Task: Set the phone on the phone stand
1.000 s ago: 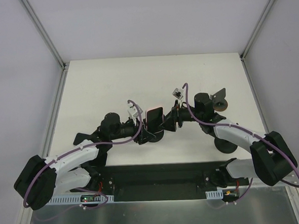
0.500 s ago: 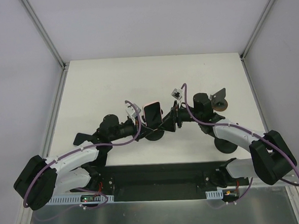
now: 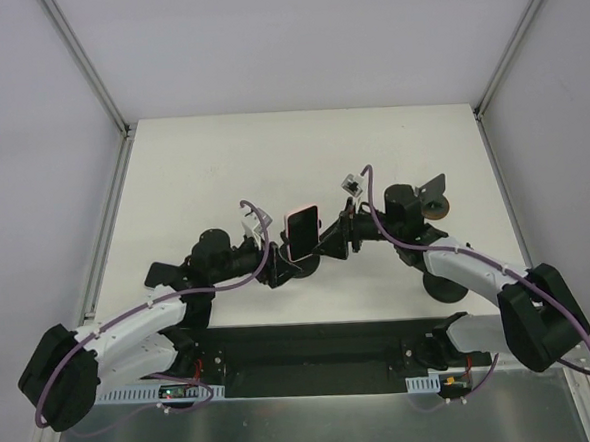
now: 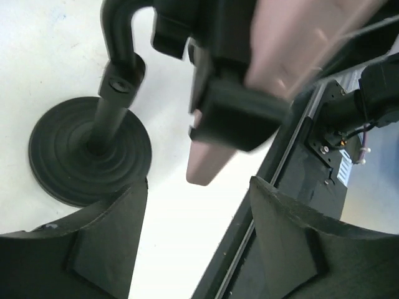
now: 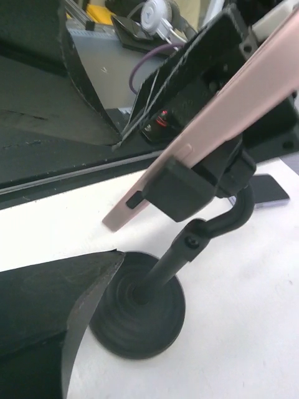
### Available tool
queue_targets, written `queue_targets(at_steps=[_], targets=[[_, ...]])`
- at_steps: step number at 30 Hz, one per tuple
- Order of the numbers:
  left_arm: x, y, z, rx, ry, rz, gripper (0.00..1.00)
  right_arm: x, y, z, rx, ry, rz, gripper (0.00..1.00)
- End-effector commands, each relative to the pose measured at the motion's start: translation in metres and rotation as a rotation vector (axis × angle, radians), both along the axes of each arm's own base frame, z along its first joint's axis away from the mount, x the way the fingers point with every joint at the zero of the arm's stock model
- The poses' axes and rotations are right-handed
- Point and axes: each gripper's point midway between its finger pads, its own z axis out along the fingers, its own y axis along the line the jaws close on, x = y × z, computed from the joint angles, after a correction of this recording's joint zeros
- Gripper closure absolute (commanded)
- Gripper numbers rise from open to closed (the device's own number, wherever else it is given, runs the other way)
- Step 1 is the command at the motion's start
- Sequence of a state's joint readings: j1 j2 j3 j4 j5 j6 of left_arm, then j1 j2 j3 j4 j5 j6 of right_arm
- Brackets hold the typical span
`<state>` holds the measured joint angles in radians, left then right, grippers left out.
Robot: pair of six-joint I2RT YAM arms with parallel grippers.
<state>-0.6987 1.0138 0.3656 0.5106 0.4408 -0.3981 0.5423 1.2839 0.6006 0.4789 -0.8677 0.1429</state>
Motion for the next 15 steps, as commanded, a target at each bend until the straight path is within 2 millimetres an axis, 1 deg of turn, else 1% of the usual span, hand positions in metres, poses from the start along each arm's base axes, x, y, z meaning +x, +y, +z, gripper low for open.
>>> queue_targets(at_steps=[1,2,3,4,5,6,8,9,11,12,13,15], targets=[[0.005,0.017,0.033,0.104,-0.062,-0.002,0.41,0.022,-0.015,0.017,-0.006,-0.098,-0.121,0.29],[0.009,0.03,0.034,0.137,-0.026,0.02,0.42,0.024,-0.02,0.016,-0.021,-0.091,-0.142,0.29],[0.016,0.03,0.059,0.109,-0.058,0.018,0.42,0.026,-0.023,0.016,-0.029,-0.106,-0.153,0.29],[0.015,0.031,0.071,0.086,-0.071,0.001,0.41,0.027,-0.025,0.016,-0.038,-0.104,-0.157,0.29],[0.018,0.032,0.093,0.048,-0.096,-0.014,0.39,0.027,-0.027,0.019,-0.041,-0.113,-0.164,0.28],[0.017,0.031,0.103,0.03,-0.109,-0.027,0.32,0.029,-0.029,0.02,-0.046,-0.124,-0.17,0.28],[0.012,0.024,0.118,-0.001,-0.116,-0.079,0.27,0.029,-0.031,0.023,-0.048,-0.132,-0.18,0.28],[0.013,0.021,0.133,-0.02,-0.133,-0.091,0.25,0.029,-0.032,0.023,-0.05,-0.133,-0.184,0.28],[0.018,0.016,0.138,-0.026,-0.116,-0.108,0.25,0.029,-0.033,0.024,-0.049,-0.135,-0.189,0.28],[0.019,0.013,0.149,-0.038,-0.133,-0.124,0.26,0.029,-0.033,0.024,-0.048,-0.133,-0.191,0.28],[0.022,0.009,0.146,-0.032,-0.123,-0.139,0.3,0.029,-0.033,0.024,-0.049,-0.132,-0.191,0.28],[0.022,0.005,0.155,-0.045,-0.128,-0.173,0.32,0.029,-0.033,0.023,-0.05,-0.128,-0.193,0.28]])
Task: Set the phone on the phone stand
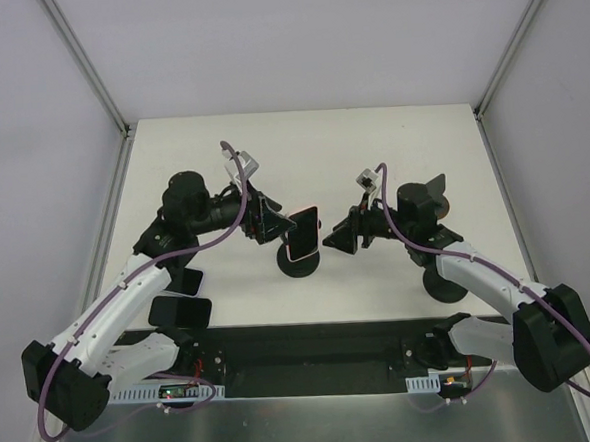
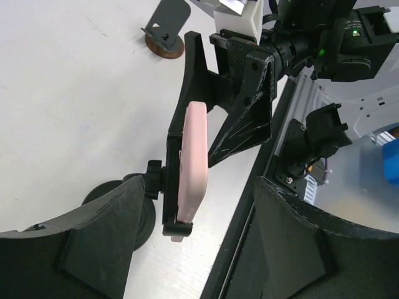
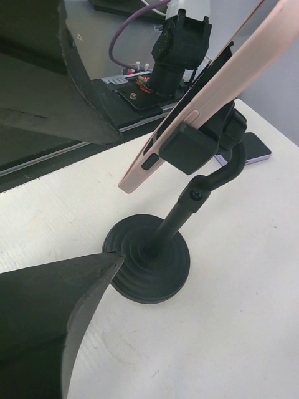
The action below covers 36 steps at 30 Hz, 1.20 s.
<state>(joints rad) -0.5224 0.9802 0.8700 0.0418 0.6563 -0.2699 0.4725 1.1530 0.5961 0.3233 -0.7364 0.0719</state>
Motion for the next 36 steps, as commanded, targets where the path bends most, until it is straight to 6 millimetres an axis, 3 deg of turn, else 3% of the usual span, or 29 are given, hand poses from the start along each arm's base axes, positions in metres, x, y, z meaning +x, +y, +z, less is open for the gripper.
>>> queue_targets(at_steps=[1,6,10,15,18,21,23,25,31,36], targets=[[-0.008,-0.014,0.008,0.0,0.023,-0.132,0.32,0.005,-0.002,0.017,0.009,-0.063,-0.012,0.28],[-0.009,-0.023,-0.003,0.025,0.02,-0.176,0.34,0.006,-0.004,0.013,-0.011,-0.065,-0.02,0.28],[0.005,-0.025,-0.007,0.047,0.004,-0.117,0.51,0.006,-0.003,0.011,-0.016,-0.057,-0.017,0.28],[0.001,-0.032,-0.012,0.053,-0.011,-0.132,0.56,0.008,-0.002,0.011,-0.017,-0.052,-0.014,0.28],[0.003,-0.033,-0.015,0.06,-0.015,-0.118,0.66,0.008,-0.002,0.01,-0.02,-0.054,-0.012,0.28],[0.005,-0.034,-0.014,0.062,-0.024,-0.108,0.69,0.009,-0.002,0.009,-0.021,-0.051,-0.014,0.28],[0.007,-0.033,-0.014,0.066,-0.033,-0.094,0.83,0.009,-0.002,0.008,-0.022,-0.05,-0.014,0.28],[0.014,-0.03,-0.015,0.077,-0.041,-0.047,1.0,0.009,-0.002,0.007,-0.025,-0.048,-0.017,0.28],[0.053,-0.002,-0.002,0.107,-0.102,0.227,1.0,0.012,-0.004,0.005,-0.037,-0.05,-0.031,0.28],[0.085,0.023,0.032,0.068,-0.159,0.324,1.0,0.015,-0.003,0.005,-0.035,-0.041,-0.049,0.29]])
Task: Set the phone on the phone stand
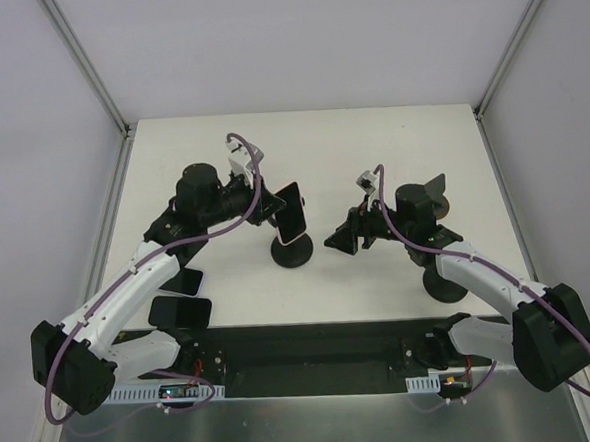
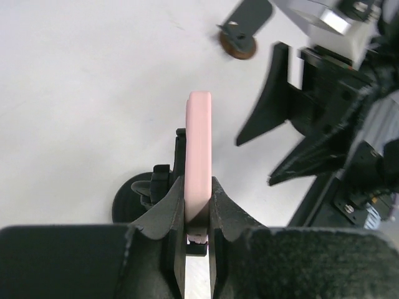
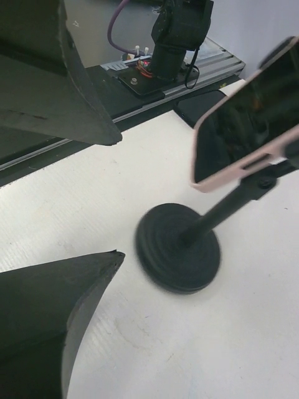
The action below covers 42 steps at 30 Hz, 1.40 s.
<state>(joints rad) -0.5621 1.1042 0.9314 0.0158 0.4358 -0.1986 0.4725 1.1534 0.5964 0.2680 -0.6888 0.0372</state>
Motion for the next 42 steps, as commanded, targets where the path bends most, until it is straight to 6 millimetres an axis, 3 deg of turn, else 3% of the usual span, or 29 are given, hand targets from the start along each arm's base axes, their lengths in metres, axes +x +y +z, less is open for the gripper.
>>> queue_targets(at_steps=[1,4,5,9,10,12,13,15,16,18,20,21,26,27,29,30,31,32,33,35,42], targets=[[0.047,0.026,0.066,-0.043,-0.184,0.155,1.0,0.012,0.003,0.014,0.012,-0.042,-0.011,0.29],[0.071,0.039,0.07,-0.016,-0.195,0.22,1.0,0.014,0.003,0.01,0.008,-0.029,-0.02,0.29],[0.08,0.045,0.082,-0.026,-0.211,0.242,1.0,0.013,0.004,0.009,0.009,-0.021,-0.016,0.29],[0.13,0.085,0.081,-0.011,-0.163,0.398,1.0,0.01,0.006,0.009,0.032,-0.001,-0.008,0.3],[0.144,0.109,0.09,-0.018,-0.175,0.467,1.0,0.009,0.006,0.011,0.039,-0.002,-0.008,0.3],[0.167,0.135,0.09,-0.021,-0.169,0.555,1.0,0.006,0.004,0.01,0.041,-0.005,-0.009,0.3],[0.178,0.157,0.106,-0.037,-0.201,0.608,1.0,0.004,0.004,0.01,0.042,-0.004,-0.009,0.3],[0.194,0.173,0.108,-0.016,-0.23,0.623,1.0,0.002,0.002,0.009,0.043,-0.003,-0.01,0.3],[0.204,0.191,0.118,-0.003,-0.267,0.657,1.0,0.001,0.002,0.01,0.044,-0.004,-0.008,0.3],[0.221,0.21,0.111,0.039,-0.277,0.662,1.0,-0.002,0.002,0.013,0.054,-0.01,-0.002,0.3],[0.233,0.24,0.121,0.05,-0.317,0.694,1.0,-0.004,0.002,0.016,0.062,-0.016,0.0,0.3],[0.244,0.252,0.11,0.064,-0.306,0.694,1.0,-0.006,0.001,0.019,0.066,-0.02,-0.001,0.3],[0.265,0.298,0.12,0.035,-0.403,0.664,1.0,-0.013,-0.006,0.026,0.061,-0.045,-0.011,0.3],[0.273,0.316,0.117,0.026,-0.409,0.693,1.0,-0.016,-0.008,0.027,0.059,-0.048,-0.013,0.3],[0.281,0.329,0.13,0.033,-0.434,0.698,1.0,-0.017,-0.01,0.026,0.048,-0.05,-0.019,0.3],[0.292,0.341,0.112,0.053,-0.392,0.708,1.0,-0.019,-0.012,0.024,0.041,-0.044,-0.023,0.3],[0.296,0.347,0.129,0.062,-0.421,0.712,1.0,-0.02,-0.012,0.024,0.04,-0.044,-0.022,0.3],[0.3,0.349,0.128,0.076,-0.418,0.701,1.0,-0.019,-0.013,0.023,0.035,-0.041,-0.031,0.3],[0.31,0.36,0.114,0.087,-0.386,0.713,1.0,-0.02,-0.014,0.023,0.034,-0.041,-0.032,0.3],[0.314,0.369,0.119,0.1,-0.383,0.725,1.0,-0.019,-0.014,0.025,0.034,-0.044,-0.041,0.3],[0.329,0.382,0.103,0.065,-0.343,0.699,1.0,-0.014,-0.015,0.025,0.019,-0.044,-0.053,0.3]])
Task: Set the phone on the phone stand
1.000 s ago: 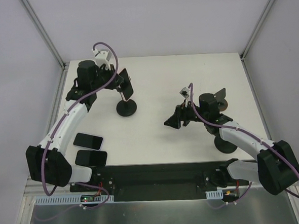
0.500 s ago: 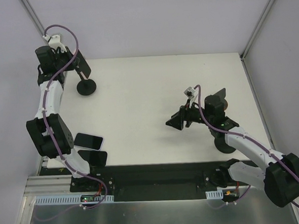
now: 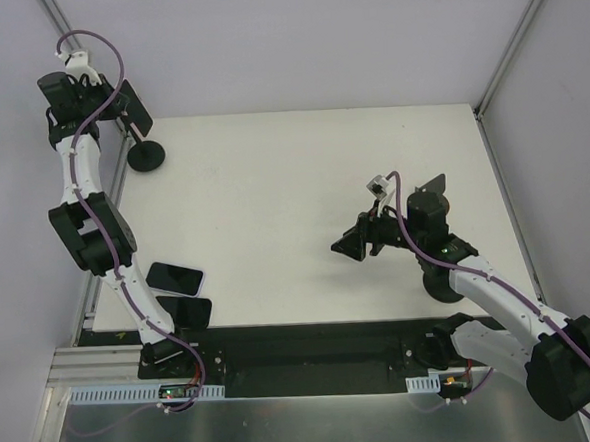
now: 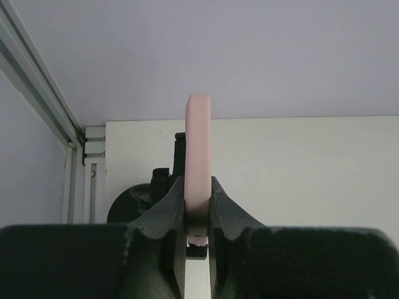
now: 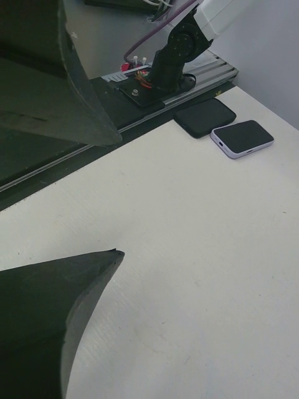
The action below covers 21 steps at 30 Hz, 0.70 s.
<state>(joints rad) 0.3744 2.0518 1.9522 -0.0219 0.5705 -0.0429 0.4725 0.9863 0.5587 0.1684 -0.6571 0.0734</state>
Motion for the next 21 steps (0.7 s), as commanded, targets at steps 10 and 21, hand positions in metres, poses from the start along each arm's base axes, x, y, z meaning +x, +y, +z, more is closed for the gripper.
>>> queue_targets(at_steps=[10,21], targets=[[0.009,0.004,0.065,0.042,-0.18,-0.06,1.0,0.007,-0.002,0.012,0.004,-0.041,-0.026,0.3],[0.0,-0.002,0.06,0.042,-0.173,-0.068,0.01,0.006,-0.002,0.012,0.006,-0.039,-0.024,0.3]])
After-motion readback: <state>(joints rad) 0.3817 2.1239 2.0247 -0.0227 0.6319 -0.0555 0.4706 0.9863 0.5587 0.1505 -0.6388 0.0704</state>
